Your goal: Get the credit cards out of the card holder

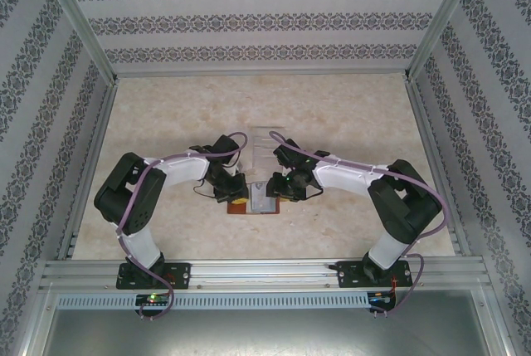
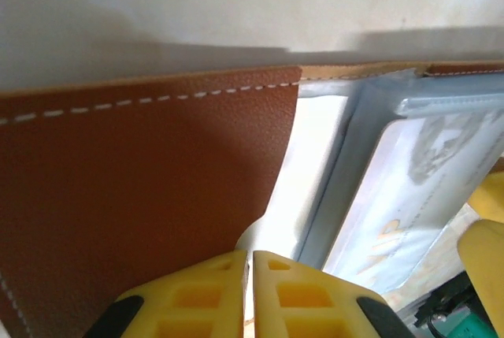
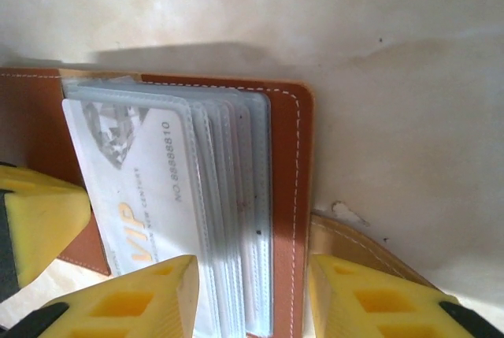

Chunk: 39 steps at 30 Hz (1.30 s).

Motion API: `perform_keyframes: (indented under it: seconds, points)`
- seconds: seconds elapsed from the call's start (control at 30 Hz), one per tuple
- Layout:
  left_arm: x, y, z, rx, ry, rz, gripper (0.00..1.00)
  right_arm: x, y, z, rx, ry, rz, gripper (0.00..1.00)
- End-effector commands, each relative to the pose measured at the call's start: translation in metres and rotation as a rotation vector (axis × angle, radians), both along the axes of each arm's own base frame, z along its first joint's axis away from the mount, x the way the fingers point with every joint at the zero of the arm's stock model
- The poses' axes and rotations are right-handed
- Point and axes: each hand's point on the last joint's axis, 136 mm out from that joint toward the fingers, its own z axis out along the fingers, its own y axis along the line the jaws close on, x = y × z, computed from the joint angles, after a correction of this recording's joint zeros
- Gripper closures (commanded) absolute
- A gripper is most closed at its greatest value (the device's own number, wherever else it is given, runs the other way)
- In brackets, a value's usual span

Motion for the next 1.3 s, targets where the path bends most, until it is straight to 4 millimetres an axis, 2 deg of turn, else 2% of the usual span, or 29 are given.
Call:
perform_keyframes:
  seconds: [0.0, 0.27, 0.43, 0.63, 0.83, 0.97, 1.27]
  points:
    - [0.006, 0.012, 0.005, 0.063, -0.036, 0.015, 0.88, 0.005, -0.001, 0.01, 0.016, -0.015, -0.014, 0.58]
    - [0.023, -0.008, 0.035, -0.054, -0.103, 0.052, 0.86, 0.008, 0.006, 0.008, 0.026, -0.007, 0.01, 0.59]
    - [0.029, -0.009, 0.041, -0.068, -0.131, 0.069, 0.86, 0.009, 0.011, 0.004, 0.02, -0.003, 0.017, 0.59]
    - [0.036, -0.014, 0.041, -0.073, -0.132, 0.064, 0.82, 0.005, 0.01, -0.011, -0.031, 0.016, 0.008, 0.61]
    - [0.036, -0.011, 0.036, -0.04, -0.13, 0.028, 0.81, 0.003, 0.006, -0.021, -0.073, 0.021, 0.007, 0.65]
    - [0.031, -0.009, 0.029, -0.026, -0.12, -0.006, 0.79, 0.004, 0.001, -0.022, -0.101, 0.011, 0.008, 0.66]
    - [0.022, -0.017, 0.017, -0.078, -0.082, -0.065, 0.77, 0.003, 0.001, -0.022, -0.101, 0.014, 0.01, 0.67]
